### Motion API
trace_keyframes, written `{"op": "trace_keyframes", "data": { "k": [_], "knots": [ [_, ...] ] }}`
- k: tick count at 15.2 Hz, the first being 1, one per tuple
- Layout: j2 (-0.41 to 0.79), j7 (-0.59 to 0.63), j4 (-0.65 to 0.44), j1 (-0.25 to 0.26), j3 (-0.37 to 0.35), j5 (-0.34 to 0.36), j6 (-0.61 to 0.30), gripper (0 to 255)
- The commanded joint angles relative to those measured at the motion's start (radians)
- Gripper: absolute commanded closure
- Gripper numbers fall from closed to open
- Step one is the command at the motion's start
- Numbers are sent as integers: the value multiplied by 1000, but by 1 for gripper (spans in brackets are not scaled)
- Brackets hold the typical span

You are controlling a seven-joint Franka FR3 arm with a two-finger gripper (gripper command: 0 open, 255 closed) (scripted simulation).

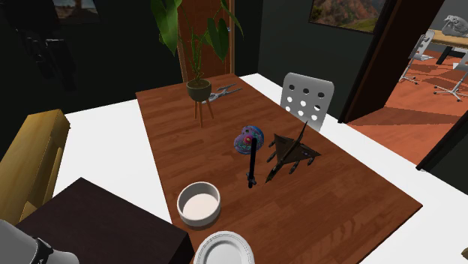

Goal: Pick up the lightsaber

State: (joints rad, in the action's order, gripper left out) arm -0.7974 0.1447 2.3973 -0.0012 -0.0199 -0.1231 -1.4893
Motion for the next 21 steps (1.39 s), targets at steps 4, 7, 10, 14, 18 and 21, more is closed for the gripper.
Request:
{"op": "trace_keyframes", "data": {
  "k": [4, 7, 10, 14, 18, 21],
  "knots": [
    [55, -42, 23, -20, 31, 36, -85, 0],
    [121, -82, 35, -40, 62, 69, -170, 0],
    [195, -119, 35, -59, 93, 97, -255, 0],
    [307, -166, 18, -81, 134, 127, -364, 0],
    [430, -212, -20, -100, 174, 144, -464, 0],
    [528, -248, -62, -112, 203, 148, -532, 0]
  ]
}}
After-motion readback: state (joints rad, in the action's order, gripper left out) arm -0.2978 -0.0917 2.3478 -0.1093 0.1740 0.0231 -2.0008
